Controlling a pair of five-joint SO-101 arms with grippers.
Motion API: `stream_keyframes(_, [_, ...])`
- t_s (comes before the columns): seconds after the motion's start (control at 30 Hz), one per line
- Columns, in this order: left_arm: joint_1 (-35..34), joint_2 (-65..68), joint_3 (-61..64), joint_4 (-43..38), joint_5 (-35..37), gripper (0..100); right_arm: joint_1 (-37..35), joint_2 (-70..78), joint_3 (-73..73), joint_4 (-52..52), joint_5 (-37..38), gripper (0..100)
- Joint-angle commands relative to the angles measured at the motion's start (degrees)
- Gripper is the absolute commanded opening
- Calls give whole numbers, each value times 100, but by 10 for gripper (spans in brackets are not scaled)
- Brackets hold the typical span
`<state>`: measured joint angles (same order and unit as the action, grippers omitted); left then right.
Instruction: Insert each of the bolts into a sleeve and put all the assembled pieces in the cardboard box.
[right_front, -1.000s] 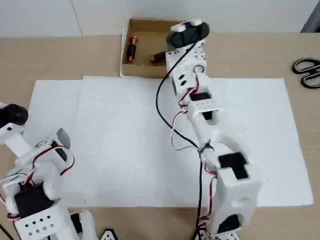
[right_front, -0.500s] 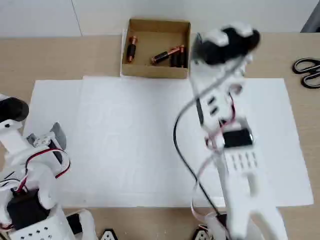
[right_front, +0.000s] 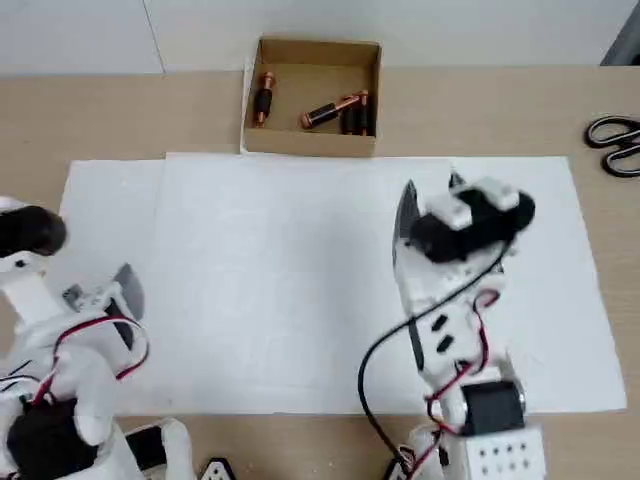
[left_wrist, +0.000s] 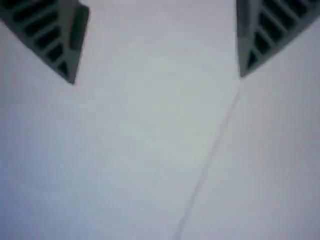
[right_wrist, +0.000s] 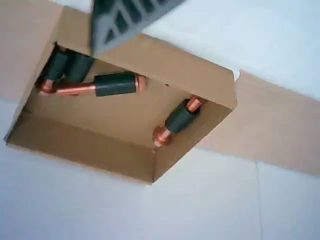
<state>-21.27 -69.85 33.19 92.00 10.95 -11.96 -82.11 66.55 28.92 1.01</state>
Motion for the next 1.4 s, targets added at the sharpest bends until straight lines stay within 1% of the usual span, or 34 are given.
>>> stream_keyframes(0.0, [747, -563, -251, 62, -53, 199, 31, -1051, 193, 567, 62, 173])
stream_keyframes(0.07, [1248, -1108, -207, -53, -53, 199, 40, -1596, 360, 919, 70, 173])
stream_keyframes(0.17, [1855, -2013, 338, -571, -53, 199, 40, -2246, 633, 1429, 70, 173])
stream_keyframes(0.23, [2031, -2629, 1007, -1011, -53, 199, 127, -2193, 695, 1684, 62, 173])
stream_keyframes(0.33, [2031, -3490, 2149, -1670, -53, 199, 418, -2176, 738, 1754, 35, 173])
stream_keyframes(0.4, [2031, -3464, 2580, -1855, -53, 199, 541, -2176, 923, 1754, 35, 173])
stream_keyframes(0.57, [2040, -3429, 3099, -2057, -35, 201, 708, -2185, 1486, 1745, 35, 173])
stream_keyframes(0.73, [2040, -3437, 3424, -2084, -53, 201, 681, -2185, 2110, 1771, 26, 173])
stream_keyframes(0.9, [2040, -3437, 4066, -2092, -53, 201, 673, -2185, 2725, 1754, 26, 173])
stream_keyframes(0.97, [2040, -3437, 4400, -2119, -53, 201, 673, -2185, 2866, 1745, 18, 173])
stream_keyframes(1.17, [2048, -3437, 5402, -2541, -53, 201, 673, -2185, 2989, 1754, 18, 173])
stream_keyframes(1.3, [2075, -3437, 5534, -2593, -53, 201, 673, -2167, 2989, 1859, 18, 173])
stream_keyframes(1.37, [2075, -3437, 5534, -2576, -53, 201, 673, -2167, 2989, 2193, 18, 173])
